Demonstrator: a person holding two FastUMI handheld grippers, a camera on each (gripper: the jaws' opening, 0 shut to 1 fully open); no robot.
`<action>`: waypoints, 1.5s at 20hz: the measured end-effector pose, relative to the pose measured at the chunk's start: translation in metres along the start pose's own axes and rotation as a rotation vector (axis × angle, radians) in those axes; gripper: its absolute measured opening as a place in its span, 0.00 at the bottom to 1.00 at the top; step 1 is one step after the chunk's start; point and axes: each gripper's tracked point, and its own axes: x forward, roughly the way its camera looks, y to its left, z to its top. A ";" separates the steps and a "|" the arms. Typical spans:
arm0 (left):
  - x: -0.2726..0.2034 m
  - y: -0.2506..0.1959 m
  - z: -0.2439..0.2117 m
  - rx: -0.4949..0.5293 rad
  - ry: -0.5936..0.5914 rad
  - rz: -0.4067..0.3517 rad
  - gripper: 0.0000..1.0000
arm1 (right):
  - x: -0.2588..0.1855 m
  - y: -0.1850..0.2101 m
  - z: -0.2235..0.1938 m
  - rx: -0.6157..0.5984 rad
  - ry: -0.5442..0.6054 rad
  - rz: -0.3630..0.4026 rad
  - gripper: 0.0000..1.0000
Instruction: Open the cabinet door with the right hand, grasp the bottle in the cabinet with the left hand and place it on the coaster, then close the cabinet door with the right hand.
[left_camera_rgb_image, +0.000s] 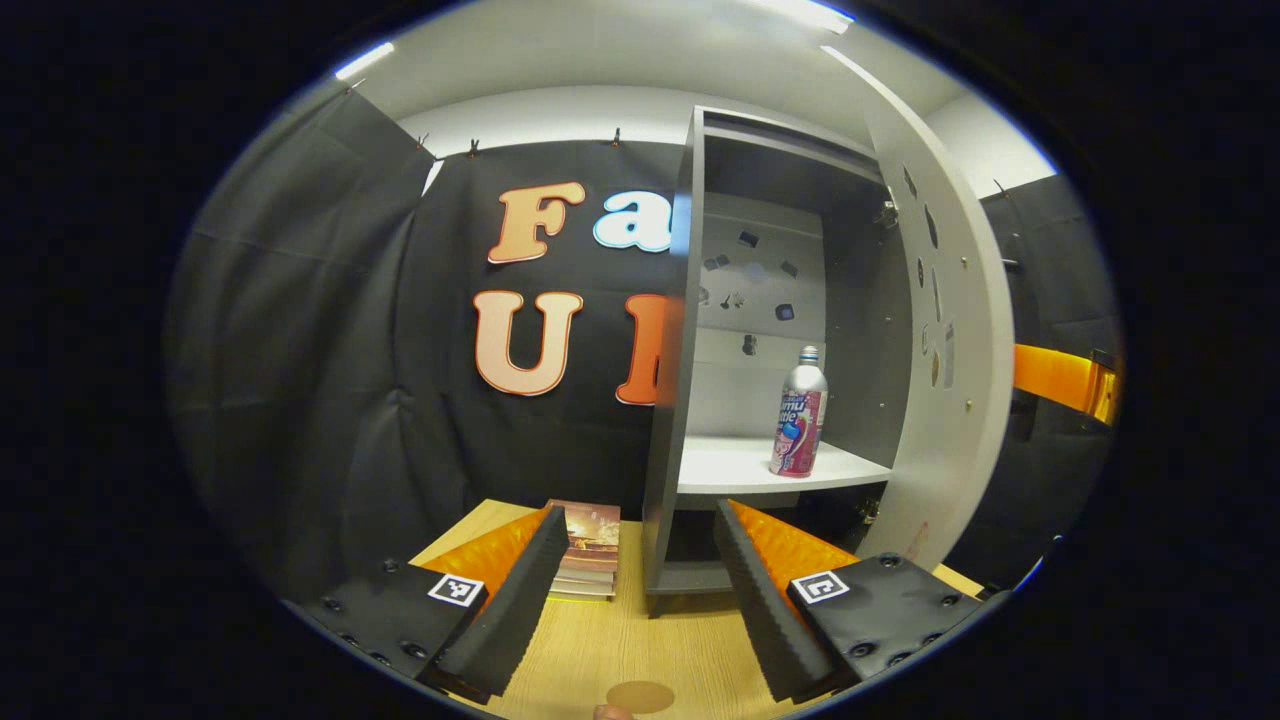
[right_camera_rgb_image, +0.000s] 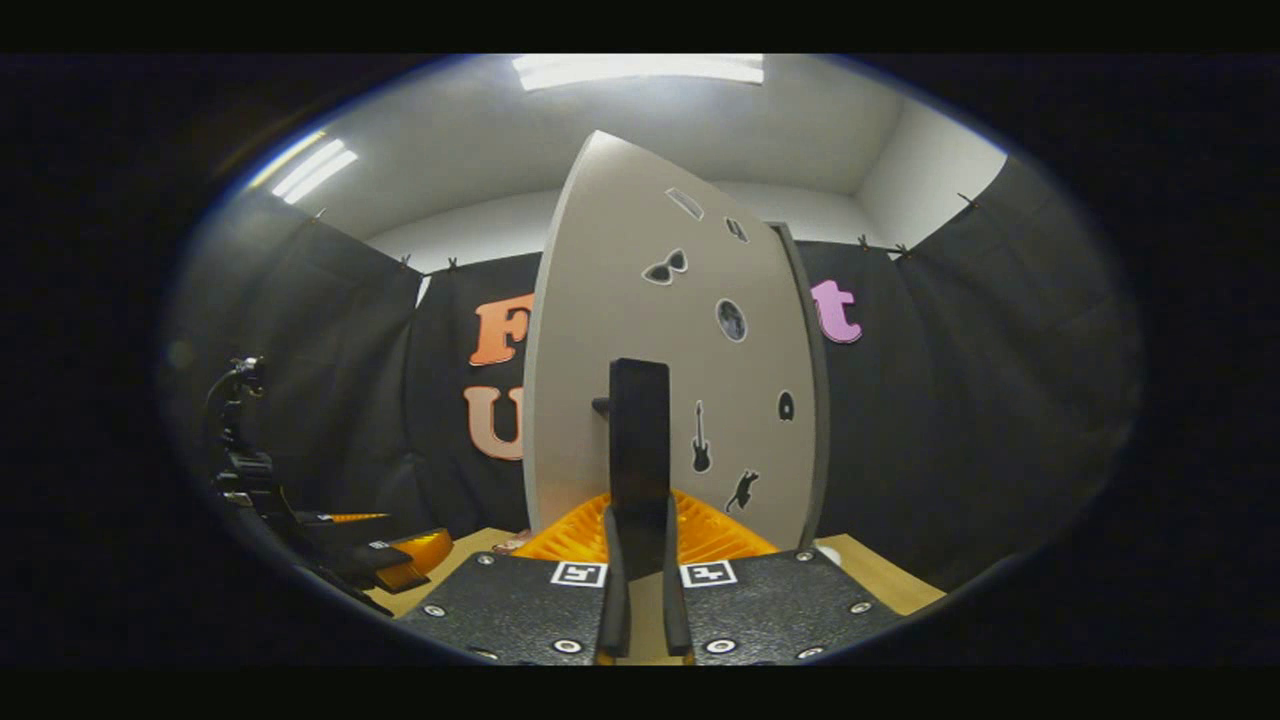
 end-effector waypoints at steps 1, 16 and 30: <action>-0.006 -0.008 0.002 0.005 -0.009 0.003 0.96 | -0.008 -0.012 0.004 0.000 -0.003 -0.013 0.10; -0.021 -0.075 0.014 0.031 -0.048 -0.049 0.96 | -0.047 -0.177 0.017 -0.037 -0.027 -0.189 0.01; 0.001 -0.114 0.008 0.028 -0.030 -0.116 0.94 | -0.080 -0.190 0.024 -0.033 -0.023 -0.205 0.01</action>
